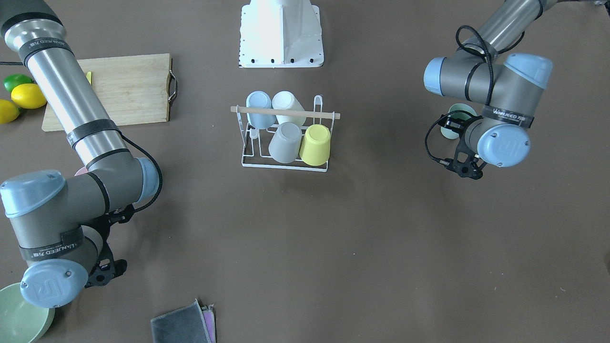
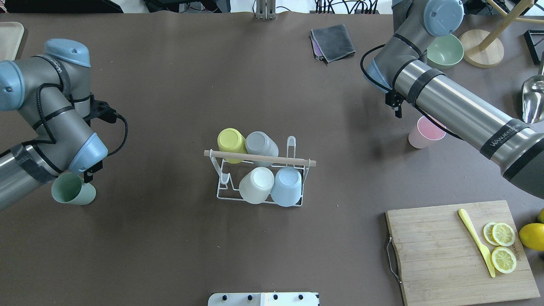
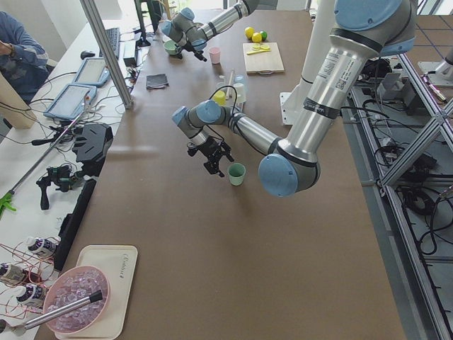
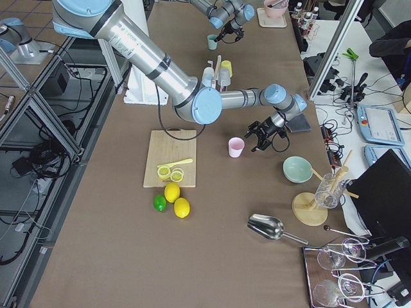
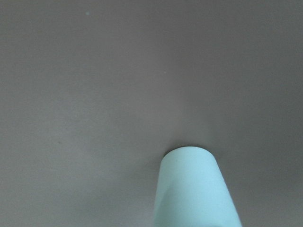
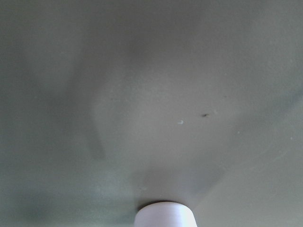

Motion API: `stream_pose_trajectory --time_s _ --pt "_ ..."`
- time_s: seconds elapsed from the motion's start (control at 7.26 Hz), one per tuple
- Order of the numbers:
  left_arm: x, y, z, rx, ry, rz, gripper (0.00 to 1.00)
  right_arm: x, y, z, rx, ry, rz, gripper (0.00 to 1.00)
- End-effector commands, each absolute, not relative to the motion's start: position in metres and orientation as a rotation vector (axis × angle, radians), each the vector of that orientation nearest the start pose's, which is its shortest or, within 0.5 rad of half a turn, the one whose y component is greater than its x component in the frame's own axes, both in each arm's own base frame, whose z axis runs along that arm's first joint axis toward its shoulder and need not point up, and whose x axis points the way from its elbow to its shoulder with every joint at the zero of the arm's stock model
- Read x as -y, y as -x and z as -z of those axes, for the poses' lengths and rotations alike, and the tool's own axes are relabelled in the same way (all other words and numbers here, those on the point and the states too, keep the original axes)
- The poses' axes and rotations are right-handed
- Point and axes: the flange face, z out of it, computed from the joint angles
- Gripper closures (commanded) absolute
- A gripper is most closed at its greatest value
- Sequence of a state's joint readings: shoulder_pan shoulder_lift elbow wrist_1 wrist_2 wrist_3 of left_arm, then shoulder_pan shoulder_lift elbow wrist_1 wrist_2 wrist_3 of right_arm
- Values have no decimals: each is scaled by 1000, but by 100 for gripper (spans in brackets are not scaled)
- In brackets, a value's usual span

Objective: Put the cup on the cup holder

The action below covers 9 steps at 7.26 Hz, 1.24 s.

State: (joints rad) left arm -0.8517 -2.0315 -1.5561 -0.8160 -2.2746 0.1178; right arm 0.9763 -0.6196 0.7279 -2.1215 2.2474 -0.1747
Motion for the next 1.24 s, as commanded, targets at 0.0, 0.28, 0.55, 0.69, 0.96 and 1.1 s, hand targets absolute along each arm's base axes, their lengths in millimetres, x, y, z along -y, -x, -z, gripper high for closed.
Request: stream_pose_trajectory --time_s 0.0,0.28,0.55,0.69,0.96,1.1 --pt "506 -372 -494 -549 529 -786 1 688 394 -495 539 612 609 0" --pt "516 -386 -489 -535 566 -781 2 687 399 -504 511 638 650 0" --pt "515 -408 -486 -488 633 -789 2 683 407 -511 498 660 695 0" --pt "511 -411 -488 -448 636 -808 2 680 413 -513 489 671 702 0" --pt "499 -416 -496 -358 663 -845 2 678 422 -511 460 684 720 0" --pt "499 -415 -498 -349 666 -846 2 678 422 -514 461 694 727 0"
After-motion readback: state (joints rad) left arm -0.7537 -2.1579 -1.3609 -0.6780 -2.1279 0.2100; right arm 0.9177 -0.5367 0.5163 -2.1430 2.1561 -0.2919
